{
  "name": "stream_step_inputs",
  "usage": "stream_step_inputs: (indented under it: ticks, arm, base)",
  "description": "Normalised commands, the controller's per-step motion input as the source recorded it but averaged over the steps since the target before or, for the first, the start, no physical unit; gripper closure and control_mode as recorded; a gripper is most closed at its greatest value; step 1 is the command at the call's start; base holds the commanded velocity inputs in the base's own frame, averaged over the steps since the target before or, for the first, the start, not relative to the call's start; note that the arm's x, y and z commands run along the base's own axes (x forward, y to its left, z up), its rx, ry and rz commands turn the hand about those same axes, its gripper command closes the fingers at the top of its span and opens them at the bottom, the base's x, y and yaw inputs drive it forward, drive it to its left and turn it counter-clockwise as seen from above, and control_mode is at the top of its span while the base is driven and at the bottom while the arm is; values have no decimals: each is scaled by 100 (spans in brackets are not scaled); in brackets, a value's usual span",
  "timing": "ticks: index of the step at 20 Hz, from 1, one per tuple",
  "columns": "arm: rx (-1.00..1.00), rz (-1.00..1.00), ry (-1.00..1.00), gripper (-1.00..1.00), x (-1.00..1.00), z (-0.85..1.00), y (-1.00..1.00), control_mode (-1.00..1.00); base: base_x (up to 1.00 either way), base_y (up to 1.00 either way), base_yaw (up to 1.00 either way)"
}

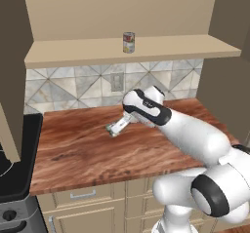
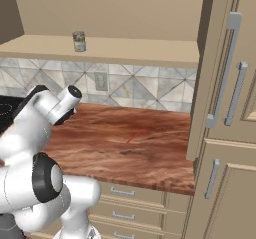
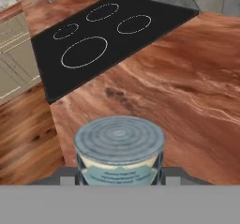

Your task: Restock the canned food cabinet by taking the new fresh canned food from the counter and placing it in the cabinet. Then, take the old canned food from the cabinet and place it on the counter.

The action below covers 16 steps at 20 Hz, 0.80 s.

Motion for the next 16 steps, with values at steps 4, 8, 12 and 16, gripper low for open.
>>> stream_step_inputs:
  ticks: [4,8,12,16]
  arm:
    - [4,17,-5,100,34,-74,21,-100]
    - [1,17,-5,100,33,-59,25,-100]
    - [7,13,-2,100,14,-46,23,-100]
    - [14,8,-4,100,0,-46,8,-100]
  base:
    - [0,0,0]
    - [0,0,0]
    - [0,0,0]
    - [0,0,0]
